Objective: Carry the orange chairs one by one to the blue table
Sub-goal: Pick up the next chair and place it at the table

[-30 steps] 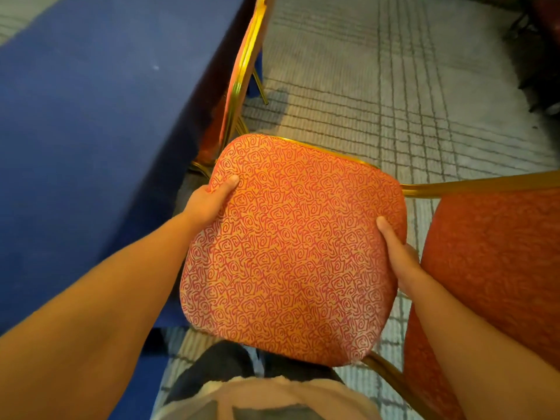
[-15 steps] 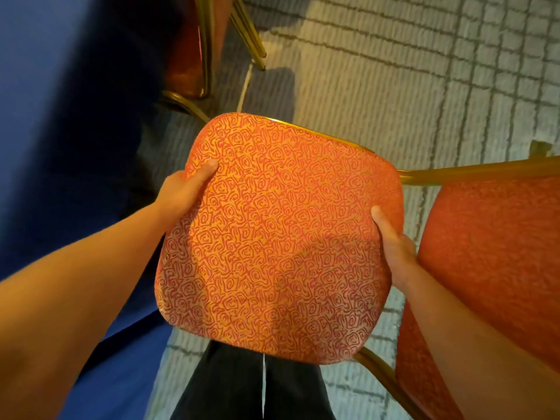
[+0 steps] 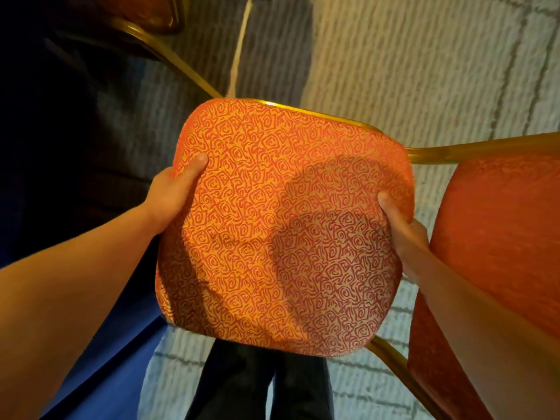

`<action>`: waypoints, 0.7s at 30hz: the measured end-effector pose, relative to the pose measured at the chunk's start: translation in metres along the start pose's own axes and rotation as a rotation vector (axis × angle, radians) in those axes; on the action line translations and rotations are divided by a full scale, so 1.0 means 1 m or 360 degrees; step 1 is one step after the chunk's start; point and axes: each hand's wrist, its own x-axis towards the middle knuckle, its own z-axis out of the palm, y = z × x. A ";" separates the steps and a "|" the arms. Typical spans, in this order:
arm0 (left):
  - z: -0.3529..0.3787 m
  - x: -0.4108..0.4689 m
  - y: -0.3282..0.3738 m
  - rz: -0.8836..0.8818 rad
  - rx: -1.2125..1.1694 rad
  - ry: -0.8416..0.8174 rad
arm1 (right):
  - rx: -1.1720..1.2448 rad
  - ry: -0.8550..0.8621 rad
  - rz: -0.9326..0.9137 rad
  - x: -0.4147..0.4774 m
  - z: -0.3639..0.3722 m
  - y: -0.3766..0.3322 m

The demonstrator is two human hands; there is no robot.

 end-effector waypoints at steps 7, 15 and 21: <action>0.021 0.013 -0.002 0.0075 0.0121 0.0095 | 0.0002 0.0001 -0.0038 0.015 0.000 0.006; 0.025 -0.010 0.008 0.0078 0.0273 0.0349 | -0.0552 0.0067 -0.0438 -0.021 0.002 0.013; 0.025 -0.059 0.040 0.0113 0.0591 0.0228 | -0.0773 -0.0091 -0.0513 -0.069 -0.016 -0.004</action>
